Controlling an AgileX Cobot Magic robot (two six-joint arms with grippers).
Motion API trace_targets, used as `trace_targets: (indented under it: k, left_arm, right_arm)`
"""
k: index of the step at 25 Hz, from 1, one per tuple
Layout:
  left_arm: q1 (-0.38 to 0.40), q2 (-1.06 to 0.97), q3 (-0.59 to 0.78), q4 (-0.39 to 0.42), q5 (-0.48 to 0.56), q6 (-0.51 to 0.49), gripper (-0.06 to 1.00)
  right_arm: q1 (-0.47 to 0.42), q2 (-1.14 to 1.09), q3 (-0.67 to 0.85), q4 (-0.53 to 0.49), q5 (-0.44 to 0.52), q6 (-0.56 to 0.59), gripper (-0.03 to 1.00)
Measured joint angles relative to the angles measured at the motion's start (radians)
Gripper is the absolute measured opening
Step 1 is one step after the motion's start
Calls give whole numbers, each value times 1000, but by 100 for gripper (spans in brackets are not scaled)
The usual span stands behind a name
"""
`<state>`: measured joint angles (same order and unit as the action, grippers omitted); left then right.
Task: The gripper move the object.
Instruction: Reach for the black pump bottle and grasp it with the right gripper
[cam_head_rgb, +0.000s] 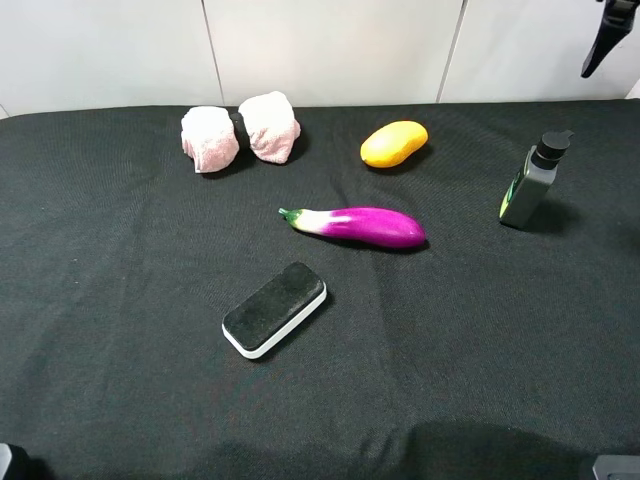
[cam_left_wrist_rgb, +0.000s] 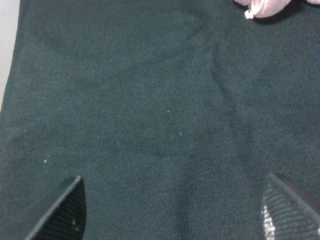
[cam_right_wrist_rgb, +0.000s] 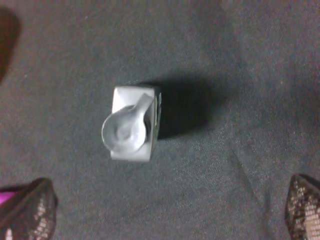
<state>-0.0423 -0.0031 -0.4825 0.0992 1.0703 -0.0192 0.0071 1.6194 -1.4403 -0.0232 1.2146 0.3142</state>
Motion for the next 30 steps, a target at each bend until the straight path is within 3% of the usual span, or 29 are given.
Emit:
trace_targets:
  k: [14,30]
  left_arm:
    - [0,0,0,0,0,0,71]
    - [0,0,0,0,0,0,71]
  right_arm:
    - [0,114,-12,3,-6,34,69]
    - [0,243,-9,23,-85,38,69]
